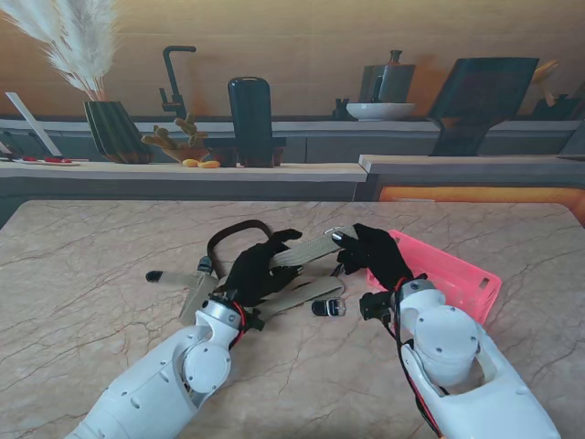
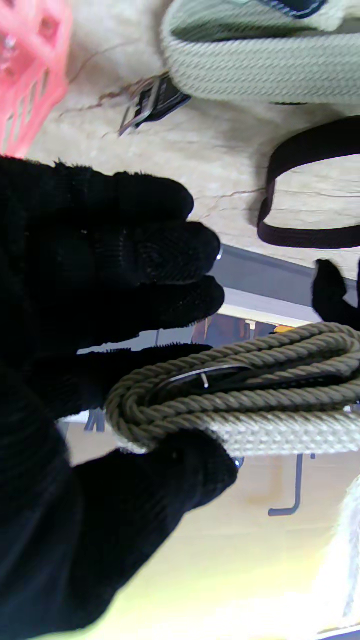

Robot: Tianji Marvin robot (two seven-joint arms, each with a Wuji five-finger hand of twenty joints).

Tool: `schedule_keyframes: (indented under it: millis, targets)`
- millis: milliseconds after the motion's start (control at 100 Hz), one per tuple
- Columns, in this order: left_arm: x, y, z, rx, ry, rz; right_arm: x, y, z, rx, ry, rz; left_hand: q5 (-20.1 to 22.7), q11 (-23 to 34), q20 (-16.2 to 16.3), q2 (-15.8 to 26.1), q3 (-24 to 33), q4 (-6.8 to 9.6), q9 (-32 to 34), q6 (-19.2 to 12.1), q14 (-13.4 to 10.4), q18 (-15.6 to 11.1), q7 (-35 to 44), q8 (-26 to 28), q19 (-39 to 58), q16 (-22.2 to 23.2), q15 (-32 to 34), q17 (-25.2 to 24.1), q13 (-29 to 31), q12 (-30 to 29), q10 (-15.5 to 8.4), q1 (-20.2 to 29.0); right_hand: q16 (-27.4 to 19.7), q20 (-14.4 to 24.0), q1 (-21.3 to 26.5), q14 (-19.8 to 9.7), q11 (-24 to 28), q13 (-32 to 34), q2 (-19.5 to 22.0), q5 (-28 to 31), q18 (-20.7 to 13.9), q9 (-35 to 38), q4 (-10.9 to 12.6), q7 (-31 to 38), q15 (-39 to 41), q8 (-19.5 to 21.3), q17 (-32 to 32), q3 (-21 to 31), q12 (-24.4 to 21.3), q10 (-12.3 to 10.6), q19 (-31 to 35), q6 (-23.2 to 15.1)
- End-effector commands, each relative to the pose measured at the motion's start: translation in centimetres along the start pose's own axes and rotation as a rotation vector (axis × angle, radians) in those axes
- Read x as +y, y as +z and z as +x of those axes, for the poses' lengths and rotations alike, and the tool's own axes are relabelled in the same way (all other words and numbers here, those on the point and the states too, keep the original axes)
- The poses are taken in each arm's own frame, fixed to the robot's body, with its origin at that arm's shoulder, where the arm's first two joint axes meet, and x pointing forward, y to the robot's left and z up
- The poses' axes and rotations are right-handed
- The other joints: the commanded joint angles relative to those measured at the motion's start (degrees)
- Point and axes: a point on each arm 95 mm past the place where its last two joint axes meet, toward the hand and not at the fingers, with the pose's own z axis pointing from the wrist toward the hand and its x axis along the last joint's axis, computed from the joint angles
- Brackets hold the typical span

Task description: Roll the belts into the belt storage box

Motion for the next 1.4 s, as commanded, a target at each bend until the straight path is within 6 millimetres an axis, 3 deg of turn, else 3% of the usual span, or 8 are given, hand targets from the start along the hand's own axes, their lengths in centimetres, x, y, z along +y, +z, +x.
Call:
schedule_keyframes:
  millis: [0, 390, 610, 830, 1040, 1320, 1360, 1390]
  targets:
    - [0.4, -0.1, 0.4, 0.009, -0.013, 0.001, -0.4, 0.6, -0.5, -0.030, 0.038, 0.019, -3.10, -2.82, 0.10, 0.38, -0.78, -0.16, -3.84, -1.73, 0.14, -0.86, -0.59, -0.53, -1.18, 0.48, -1.26, -2.37, -2.73, -1.77, -0.28, -2.31, 1.82, 1.49, 7.84, -2.05, 2.95, -1.08, 7.30, 2.98, -2.76, -0.96, 2.01, 9.33, 3.03, 2.54, -0.24, 3.85, 1.76, 1.14, 1.23, -11.57]
    - [0.6, -0.1, 0.4, 0.029, -0.011, -0.015, -3.5, 3.9, -2.2, -0.232, 0.443, 0.238, -9.41, -15.28, -0.95, -0.25, -0.59, -1.40, -21.95, -3.64, 2.14, 0.67, -3.49, -1.92, -14.11, -5.11, -26.31, -16.19, -24.89, -8.78, 1.75, -6.82, 5.91, 3.93, 7.69, -3.10, 7.85, -1.49, 7.02, 3.51, -3.35, -2.44, 2.19, 9.01, 8.65, 2.43, -0.95, 3.97, 5.99, 3.26, 3.13, -10.90]
    - [0.5, -0.1, 0.5, 0.020, -0.018, 0.005, -5.7, 5.3, -3.3, -0.348, 0.504, 0.378, -10.70, -15.23, -1.50, 3.34, -3.71, -1.79, -23.95, -3.76, 1.46, -1.41, -2.80, -1.37, -16.67, -7.27, -30.24, -18.39, -29.30, -9.49, 1.69, -6.46, 9.12, 5.49, 7.84, -2.70, 11.30, -0.90, 7.09, 3.61, -3.29, -2.03, 2.71, 8.71, 13.51, 2.30, -0.89, 3.55, 8.97, 4.59, 4.34, -10.68]
    - [0.4, 0.0, 0.6, 0.014, -0.027, 0.028, -7.3, 6.2, -3.9, -0.412, 0.529, 0.455, -10.86, -14.18, -2.34, 7.45, -6.18, -1.85, -21.72, -3.83, -0.37, -4.71, -0.78, -1.20, -18.16, -11.73, -33.13, -17.05, -28.63, -11.88, 0.62, -1.48, 9.55, 5.61, 8.29, -2.20, 11.25, -1.54, 7.46, 3.45, -3.19, -2.55, 2.53, 8.60, 13.66, 2.37, -1.50, 3.09, 9.32, 4.99, 4.36, -10.56]
    - [0.5, 0.1, 0.5, 0.020, -0.018, 0.032, -8.3, 6.3, -3.8, -0.416, 0.540, 0.560, -10.93, -13.71, -5.11, 4.83, -3.43, -1.79, -21.37, -3.61, -1.24, -8.84, 0.34, -1.35, -22.89, -16.83, -34.12, -15.37, -29.66, -13.73, 0.01, -1.25, 9.87, 5.84, 7.86, -1.88, 11.44, -1.41, 7.80, 2.95, -3.07, -2.20, 2.49, 7.56, 13.89, 1.91, -1.65, 1.59, 9.64, 4.94, 4.62, -12.40]
    - [0.5, 0.1, 0.7, 0.006, -0.040, 0.035, -9.1, 6.0, -3.3, -0.374, 0.414, 0.631, -8.96, -12.53, -6.39, 15.97, -8.56, -0.41, -15.90, -4.65, -2.23, -10.46, 5.14, 1.00, -24.70, -19.60, -33.05, -13.70, -28.40, -13.26, -1.54, 13.65, 9.82, 5.97, 6.96, -0.51, 10.79, -0.73, 7.53, 3.00, -2.09, -0.83, 3.46, 5.95, 13.93, -1.32, -1.51, -2.63, 9.26, 5.66, 5.16, -15.07]
    - [0.6, 0.1, 0.7, 0.001, -0.042, 0.034, -9.2, 5.9, -3.2, -0.367, 0.398, 0.632, -8.02, -12.39, -6.48, 17.36, -11.22, -0.74, -14.90, -4.85, -2.32, -10.11, 5.79, 1.42, -24.83, -19.97, -32.95, -13.64, -28.11, -13.14, -1.59, 16.07, 9.69, 5.90, 6.54, -0.30, 10.65, -0.57, 7.23, 3.14, -1.94, -0.65, 3.31, 6.06, 13.75, -1.65, -1.51, -2.99, 9.12, 5.75, 5.11, -14.74]
    - [0.6, 0.1, 0.7, -0.004, -0.047, 0.032, -9.3, 5.9, -3.2, -0.363, 0.381, 0.629, -6.42, -12.30, -6.56, 20.22, -20.03, -0.67, -13.74, -5.17, -2.20, -9.33, 6.76, 1.67, -25.16, -20.26, -32.89, -13.81, -27.76, -13.03, -1.60, 22.32, 9.64, 5.88, 5.80, -0.23, 10.59, -0.55, 7.09, 3.20, -1.92, -0.61, 3.06, 6.22, 13.70, -1.74, -1.51, -3.49, 9.05, 5.81, 5.12, -14.23]
